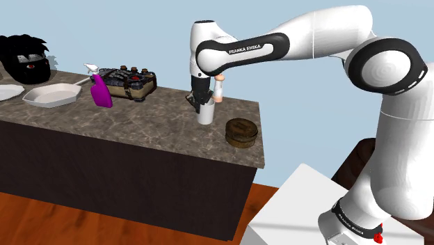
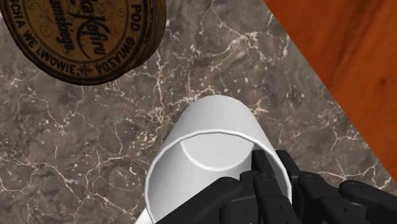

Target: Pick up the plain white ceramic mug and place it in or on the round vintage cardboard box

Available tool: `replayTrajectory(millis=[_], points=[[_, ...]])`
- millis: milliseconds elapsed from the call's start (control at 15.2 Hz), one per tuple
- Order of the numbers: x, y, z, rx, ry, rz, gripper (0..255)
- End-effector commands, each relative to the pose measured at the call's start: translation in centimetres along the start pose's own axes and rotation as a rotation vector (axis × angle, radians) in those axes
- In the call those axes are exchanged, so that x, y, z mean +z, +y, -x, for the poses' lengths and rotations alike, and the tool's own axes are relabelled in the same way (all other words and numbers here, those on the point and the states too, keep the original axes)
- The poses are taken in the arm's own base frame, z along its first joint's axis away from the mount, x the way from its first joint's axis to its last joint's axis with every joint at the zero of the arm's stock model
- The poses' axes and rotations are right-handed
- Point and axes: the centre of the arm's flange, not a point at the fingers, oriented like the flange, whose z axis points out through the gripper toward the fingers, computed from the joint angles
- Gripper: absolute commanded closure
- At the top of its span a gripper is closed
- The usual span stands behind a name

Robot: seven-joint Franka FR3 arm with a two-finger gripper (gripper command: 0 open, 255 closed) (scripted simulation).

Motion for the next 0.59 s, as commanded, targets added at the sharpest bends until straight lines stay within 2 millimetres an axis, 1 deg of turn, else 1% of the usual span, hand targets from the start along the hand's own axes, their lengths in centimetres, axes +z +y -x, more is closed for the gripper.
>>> replayTrajectory(millis=[0, 528], points=[[-1.0, 0.0, 0.0, 0.0, 0.0, 0.0, 255], [-5.2, 0.1, -0.2, 0.0, 0.0, 0.0, 255]])
